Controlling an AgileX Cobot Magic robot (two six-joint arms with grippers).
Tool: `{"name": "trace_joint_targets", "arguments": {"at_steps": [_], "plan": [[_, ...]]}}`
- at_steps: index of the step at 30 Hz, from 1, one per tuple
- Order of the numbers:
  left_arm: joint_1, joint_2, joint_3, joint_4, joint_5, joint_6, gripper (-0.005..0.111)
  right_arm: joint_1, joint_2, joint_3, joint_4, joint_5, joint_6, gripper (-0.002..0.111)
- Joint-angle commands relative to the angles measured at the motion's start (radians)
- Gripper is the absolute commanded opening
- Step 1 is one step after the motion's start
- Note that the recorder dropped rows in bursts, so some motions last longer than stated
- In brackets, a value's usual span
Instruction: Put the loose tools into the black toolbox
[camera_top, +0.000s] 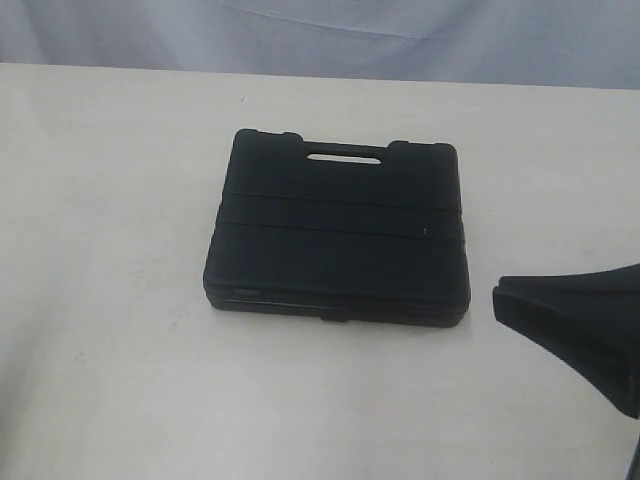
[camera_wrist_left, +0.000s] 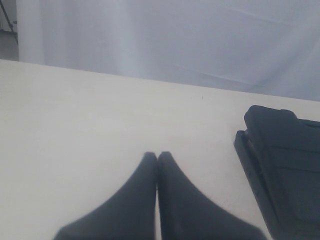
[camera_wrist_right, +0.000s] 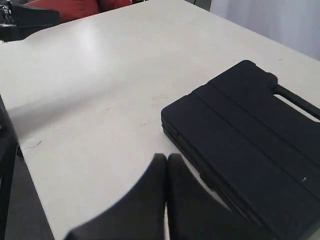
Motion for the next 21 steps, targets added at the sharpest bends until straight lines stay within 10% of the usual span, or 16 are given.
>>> {"name": "trace_joint_targets", "arguments": {"at_steps": [1,8,21], "plan": [[-0.006,0.004,-0.005,-0.008,0.003,0.0,0.0,0.004,-0.008,0.007,-0.008,-0.008,0.002,-0.001],[-0.006,0.004,-0.005,-0.008,0.003,0.0,0.0,-0.026,-0.085,0.033,0.0,-0.019,0.004,-0.001],[-0.006,0.004,-0.005,-0.008,0.003,0.0,0.0,-0.426,-0.437,0.083,0.0,-0.011,0.004,-0.001]]}}
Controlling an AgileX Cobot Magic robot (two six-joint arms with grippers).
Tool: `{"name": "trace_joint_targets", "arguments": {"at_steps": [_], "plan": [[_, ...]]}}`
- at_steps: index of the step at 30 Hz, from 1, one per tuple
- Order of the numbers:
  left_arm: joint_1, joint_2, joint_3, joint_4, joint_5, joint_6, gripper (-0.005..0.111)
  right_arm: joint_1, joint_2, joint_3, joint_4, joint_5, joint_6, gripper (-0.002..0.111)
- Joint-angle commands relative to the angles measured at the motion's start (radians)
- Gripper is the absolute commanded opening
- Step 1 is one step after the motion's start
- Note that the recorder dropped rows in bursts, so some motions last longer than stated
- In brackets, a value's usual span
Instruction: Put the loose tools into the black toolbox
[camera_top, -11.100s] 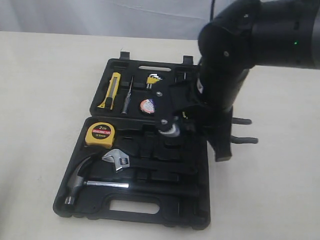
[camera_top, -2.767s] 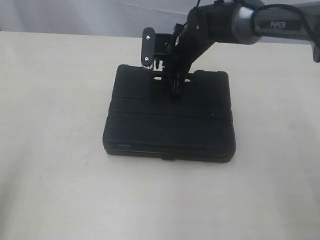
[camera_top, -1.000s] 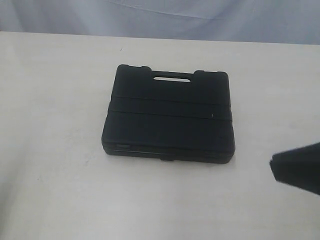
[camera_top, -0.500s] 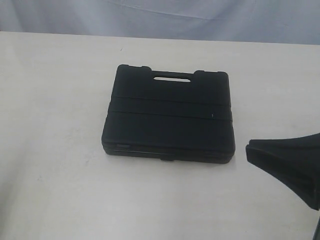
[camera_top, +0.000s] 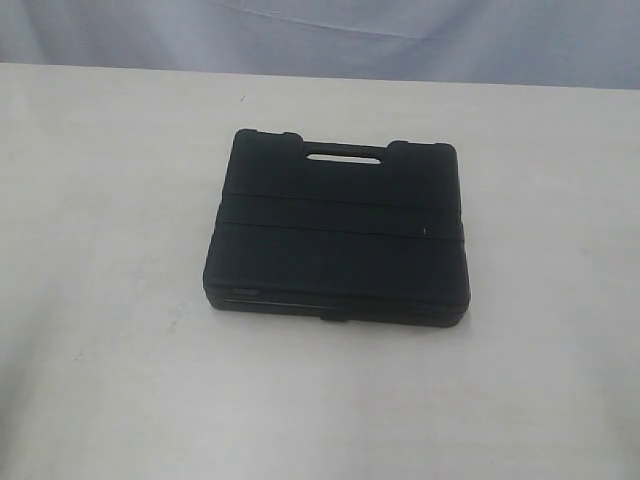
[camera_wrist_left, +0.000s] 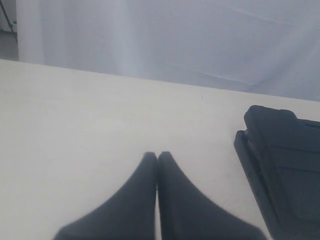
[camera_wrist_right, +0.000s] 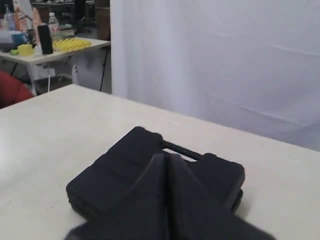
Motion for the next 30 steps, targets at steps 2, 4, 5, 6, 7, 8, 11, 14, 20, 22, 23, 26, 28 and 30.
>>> {"name": "trace_joint_targets", "arguments": {"at_steps": [2,4,5,6,7,8,11,14,20,22,23,26,28,30], "plan": [[-0.006,0.004,-0.005,-0.008,0.003,0.0,0.0,-0.045,-0.085,0.005,0.0,-0.003,0.001,-0.001],[-0.006,0.004,-0.005,-0.008,0.003,0.0,0.0,-0.045,-0.106,0.02,0.0,-0.019,0.001,-0.001],[-0.006,0.004,-0.005,-0.008,0.003,0.0,0.0,-0.045,-0.109,0.035,0.0,-0.035,0.001,-0.001],[-0.006,0.004,-0.005,-0.008,0.003,0.0,0.0,-0.045,-0.109,0.051,0.0,-0.054,0.001,-0.001],[-0.006,0.004,-0.005,-0.008,0.003,0.0,0.0,-0.045,-0.109,0.084,0.0,-0.092,0.001,-0.001],[-0.006,0.004,-0.005,-0.008,0.003,0.0,0.0,-0.045,-0.109,0.11,0.0,-0.132,0.001,-0.001],[-0.006,0.004,-0.005,-0.008,0.003,0.0,0.0,-0.045,-0.109,0.239,0.0,-0.353,-0.001,-0.001],[-0.006,0.004,-0.005,-0.008,0.003,0.0,0.0,-0.045,-0.113,0.35,0.0,-0.517,-0.001,-0.001],[-0.006,0.004,-0.005,-0.008,0.003,0.0,0.0,-0.045,-0.137,0.381,-0.009,-0.366,-0.001,-0.001],[-0.006,0.004,-0.005,-0.008,0.003,0.0,0.0,-0.045,-0.137,0.381,-0.009,-0.332,-0.001,-0.001],[-0.006,0.004,-0.005,-0.008,0.003,0.0,0.0,-0.045,-0.137,0.381,-0.009,-0.327,-0.001,-0.001],[-0.006,0.004,-0.005,-0.008,0.003,0.0,0.0,-0.045,-0.137,0.381,-0.009,-0.323,-0.001,-0.001],[-0.006,0.004,-0.005,-0.008,0.003,0.0,0.0,-0.045,-0.137,0.381,-0.009,-0.323,-0.001,-0.001],[-0.006,0.004,-0.005,-0.008,0.003,0.0,0.0,-0.045,-0.137,0.381,-0.009,-0.323,-0.001,-0.001]]}}
